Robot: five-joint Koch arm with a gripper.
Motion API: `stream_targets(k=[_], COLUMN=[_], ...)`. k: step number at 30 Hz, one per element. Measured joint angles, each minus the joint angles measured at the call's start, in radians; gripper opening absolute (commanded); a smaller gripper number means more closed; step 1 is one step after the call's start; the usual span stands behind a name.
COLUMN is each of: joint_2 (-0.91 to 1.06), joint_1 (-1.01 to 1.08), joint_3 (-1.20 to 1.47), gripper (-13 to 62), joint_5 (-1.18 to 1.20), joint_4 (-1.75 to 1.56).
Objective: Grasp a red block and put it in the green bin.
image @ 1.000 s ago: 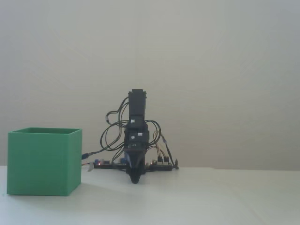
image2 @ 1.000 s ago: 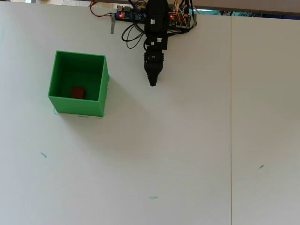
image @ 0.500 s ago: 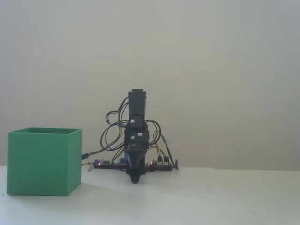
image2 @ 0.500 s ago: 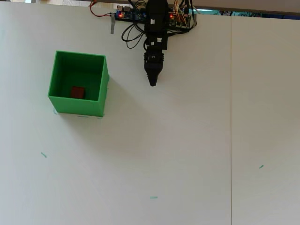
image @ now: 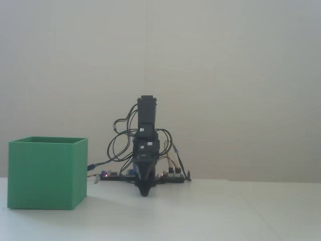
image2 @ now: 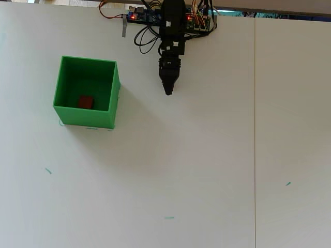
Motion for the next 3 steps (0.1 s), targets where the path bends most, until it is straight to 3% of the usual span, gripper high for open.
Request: stream_targets(k=[3], joint_2=[0.000], joint_1=[0.000], joint_3=[0.000], gripper=[34.9], joint_5=[0.000], joint_4=[0.002])
